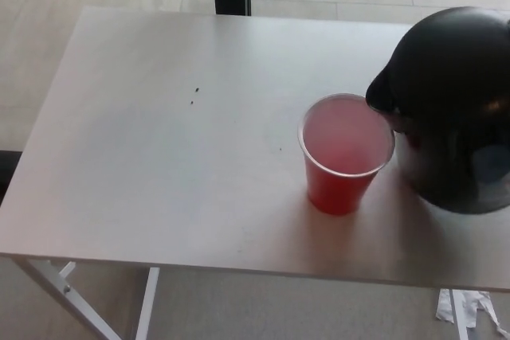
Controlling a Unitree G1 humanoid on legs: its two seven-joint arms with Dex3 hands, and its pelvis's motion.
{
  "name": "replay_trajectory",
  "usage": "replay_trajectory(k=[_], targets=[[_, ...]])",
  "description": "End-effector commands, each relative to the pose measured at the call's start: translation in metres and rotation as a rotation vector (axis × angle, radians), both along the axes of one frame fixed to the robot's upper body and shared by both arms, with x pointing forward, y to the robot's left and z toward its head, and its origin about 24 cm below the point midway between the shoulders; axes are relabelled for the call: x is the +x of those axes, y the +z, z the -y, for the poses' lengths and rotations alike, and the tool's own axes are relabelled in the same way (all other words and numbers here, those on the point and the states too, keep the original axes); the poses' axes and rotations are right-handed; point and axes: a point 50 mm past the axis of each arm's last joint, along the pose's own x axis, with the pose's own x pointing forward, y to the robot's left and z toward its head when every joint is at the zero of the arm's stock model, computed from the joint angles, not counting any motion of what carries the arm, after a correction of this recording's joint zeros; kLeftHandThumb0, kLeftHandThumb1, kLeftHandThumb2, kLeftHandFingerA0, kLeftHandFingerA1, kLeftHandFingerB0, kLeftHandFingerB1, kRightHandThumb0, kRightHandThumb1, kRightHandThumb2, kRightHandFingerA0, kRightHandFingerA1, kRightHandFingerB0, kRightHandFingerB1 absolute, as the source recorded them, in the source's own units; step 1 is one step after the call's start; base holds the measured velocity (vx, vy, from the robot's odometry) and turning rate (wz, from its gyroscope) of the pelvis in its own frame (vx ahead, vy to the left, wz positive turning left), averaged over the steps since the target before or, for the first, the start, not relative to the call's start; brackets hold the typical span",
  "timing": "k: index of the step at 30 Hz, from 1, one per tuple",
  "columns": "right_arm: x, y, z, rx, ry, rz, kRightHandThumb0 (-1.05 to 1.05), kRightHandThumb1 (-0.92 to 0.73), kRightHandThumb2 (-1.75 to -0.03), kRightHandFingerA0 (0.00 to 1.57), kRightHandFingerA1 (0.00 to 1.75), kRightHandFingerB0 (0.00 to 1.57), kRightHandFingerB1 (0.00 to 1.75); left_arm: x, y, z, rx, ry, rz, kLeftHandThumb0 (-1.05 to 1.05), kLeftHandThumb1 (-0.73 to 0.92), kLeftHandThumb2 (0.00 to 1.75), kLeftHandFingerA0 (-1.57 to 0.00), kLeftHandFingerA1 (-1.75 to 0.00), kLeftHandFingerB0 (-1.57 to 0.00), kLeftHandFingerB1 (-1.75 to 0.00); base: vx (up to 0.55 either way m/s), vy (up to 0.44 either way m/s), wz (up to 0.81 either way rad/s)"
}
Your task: The robot uses its right hand to lift up a kettle kept on the middle of the desk by its handle and tilt it into a glass kept next to it to pour out water
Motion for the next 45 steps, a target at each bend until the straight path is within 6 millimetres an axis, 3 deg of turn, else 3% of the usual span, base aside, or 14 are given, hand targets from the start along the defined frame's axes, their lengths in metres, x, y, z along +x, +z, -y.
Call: replay_trajectory(k=[1, 4, 7, 12, 13, 18, 19, 22, 24, 26, 27, 28, 38, 45], targets=[[-0.007, -0.037, -0.008, 0.110, -0.020, -0.063, -0.22, -0.56, -0.82, 0.91, 1.75, 0.60, 1.27, -0.002, 0.002, -0.002, 0.010, 0.001, 0.007, -0.71, 0.89, 0.66, -0.69, -0.59, -0.50, -0.56, 0.00, 0.000, 0.00], [-0.009, -0.052, -0.010, 0.162, -0.075, -0.102, -0.22, -0.64, -0.69, 0.88, 1.75, 0.49, 0.94, -0.001, 0.002, -0.001, -0.003, 0.005, 0.018, -0.71, 0.88, 0.66, -0.67, -0.60, -0.48, -0.55, 0.00, 0.000, 0.00], [-0.008, -0.066, -0.011, 0.182, -0.091, -0.120, -0.21, -0.62, -0.76, 0.91, 1.75, 0.57, 1.44, 0.000, 0.002, -0.001, -0.004, 0.010, 0.028, -0.71, 0.88, 0.66, -0.68, -0.60, -0.48, -0.55, 0.00, 0.000, 0.00], [-0.011, -0.077, -0.007, 0.154, -0.102, -0.155, -0.24, -0.63, -0.79, 0.93, 1.75, 0.61, 1.54, 0.001, 0.003, -0.002, -0.003, 0.011, 0.020, -0.70, 0.89, 0.66, -0.70, -0.58, -0.48, -0.53, 0.00, 0.000, 0.00], [-0.011, -0.078, -0.006, 0.147, -0.105, -0.170, -0.23, -0.61, -0.82, 0.96, 1.75, 0.71, 1.63, 0.000, 0.003, -0.002, -0.003, 0.007, 0.023, -0.67, 0.69, 1.06, -0.63, -0.67, -0.45, -0.63, 0.00, 0.000, 0.00], [-0.013, -0.082, -0.003, 0.133, -0.064, -0.177, -0.26, -0.57, -0.88, 0.98, 1.75, 0.81, 1.61, -0.003, 0.003, -0.003, -0.008, 0.018, 0.023, -0.70, 0.89, 0.66, -0.66, -0.56, -0.47, -0.54, 0.00, 0.000, 0.00], [-0.017, -0.082, -0.001, 0.127, 0.031, -0.104, -0.20, -0.56, -1.00, 0.93, 1.75, 0.73, 0.95, -0.003, 0.002, -0.003, -0.007, 0.024, 0.018, -0.71, 0.89, 0.66, -0.68, -0.58, -0.48, -0.54, 0.00, 0.000, 0.00], [-0.019, -0.082, 0.001, 0.127, 0.086, -0.056, -0.27, -0.72, -0.65, 0.79, 1.51, 0.53, 0.57, -0.002, 0.002, -0.003, 0.007, 0.014, 0.016, -0.71, 0.89, 0.66, -0.68, -0.59, -0.48, -0.55, 0.00, 0.000, 0.00], [-0.023, -0.083, 0.002, 0.137, 0.182, -0.056, -0.46, -0.65, -0.61, 0.51, 0.59, 0.20, 0.28, -0.002, 0.003, -0.003, 0.004, 0.015, 0.027, -0.73, 0.89, 0.66, -0.67, -0.60, -0.49, -0.56, 0.00, 0.000, 0.00], [-0.024, -0.082, 0.002, 0.124, 0.216, -0.063, -0.46, -0.65, -0.61, 0.51, 0.59, 0.20, 0.28, -0.002, 0.003, -0.003, 0.001, 0.018, 0.030, -0.73, 0.89, 0.66, -0.67, -0.60, -0.49, -0.56, 0.00, 0.000, 0.00], [-0.025, -0.083, 0.002, 0.119, 0.304, -0.067, -0.74, -0.45, -0.84, 0.04, 0.34, 0.00, 0.16, -0.003, 0.003, -0.003, -0.009, 0.026, 0.034, -0.72, 0.89, 0.66, -0.67, -0.59, -0.49, -0.55, 0.00, 0.000, 0.00], [-0.027, -0.083, 0.004, 0.061, 0.373, -0.114, -0.84, -0.45, -0.79, 0.00, 0.00, 0.00, 0.03, -0.003, 0.003, -0.003, -0.007, 0.024, 0.034, -0.73, 0.88, 0.66, -0.67, -0.59, -0.49, -0.55, 0.00, 0.000, 0.00], [-0.040, -0.073, 0.004, 0.027, 0.461, -0.103, -0.93, -0.56, -0.88, 0.00, 0.27, 0.00, 0.00, -0.005, 0.004, -0.004, -0.008, 0.028, 0.030, -0.72, 0.88, 0.66, -0.66, -0.59, -0.49, -0.55, 0.00, 0.000, 0.00], [-0.046, -0.069, 0.012, -0.050, 0.420, -0.151, -0.90, -0.55, -0.71, 0.00, 0.00, 0.00, 0.00, -0.009, 0.003, -0.006, -0.005, 0.042, 0.018, -0.71, 0.88, 0.66, -0.67, -0.56, -0.49, -0.54, 0.00, 0.000, 0.00]])
